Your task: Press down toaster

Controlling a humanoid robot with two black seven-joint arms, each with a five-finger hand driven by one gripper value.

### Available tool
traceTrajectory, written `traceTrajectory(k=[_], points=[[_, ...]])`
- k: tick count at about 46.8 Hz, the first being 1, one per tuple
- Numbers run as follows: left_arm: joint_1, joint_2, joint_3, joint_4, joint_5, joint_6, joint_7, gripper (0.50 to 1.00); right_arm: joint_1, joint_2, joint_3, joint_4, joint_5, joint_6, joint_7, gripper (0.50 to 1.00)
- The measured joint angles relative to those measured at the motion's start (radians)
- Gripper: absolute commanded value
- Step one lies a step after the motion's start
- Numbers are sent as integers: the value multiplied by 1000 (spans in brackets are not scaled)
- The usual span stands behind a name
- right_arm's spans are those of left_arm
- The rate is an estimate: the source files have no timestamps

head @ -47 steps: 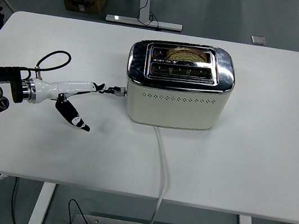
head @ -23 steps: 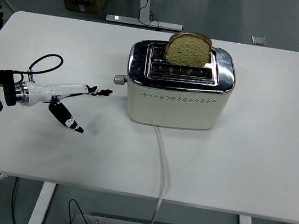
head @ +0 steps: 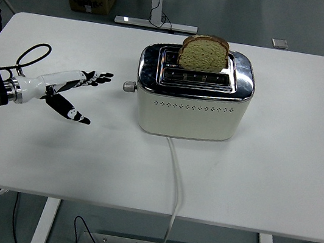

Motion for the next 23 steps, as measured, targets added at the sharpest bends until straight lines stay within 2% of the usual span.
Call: traceTrajectory(k=[8, 14, 23], points=[[5, 36, 1, 3, -123, 0, 0, 1000, 0, 0, 0, 0, 0, 0, 0, 998], [6, 39, 0, 9, -165, -1, 0, 1000, 0, 0, 0, 0, 0, 0, 0, 998], [-2, 41, -2, 30, -343, 0, -1, 1000, 0, 0, 0, 0, 0, 0, 0, 998]])
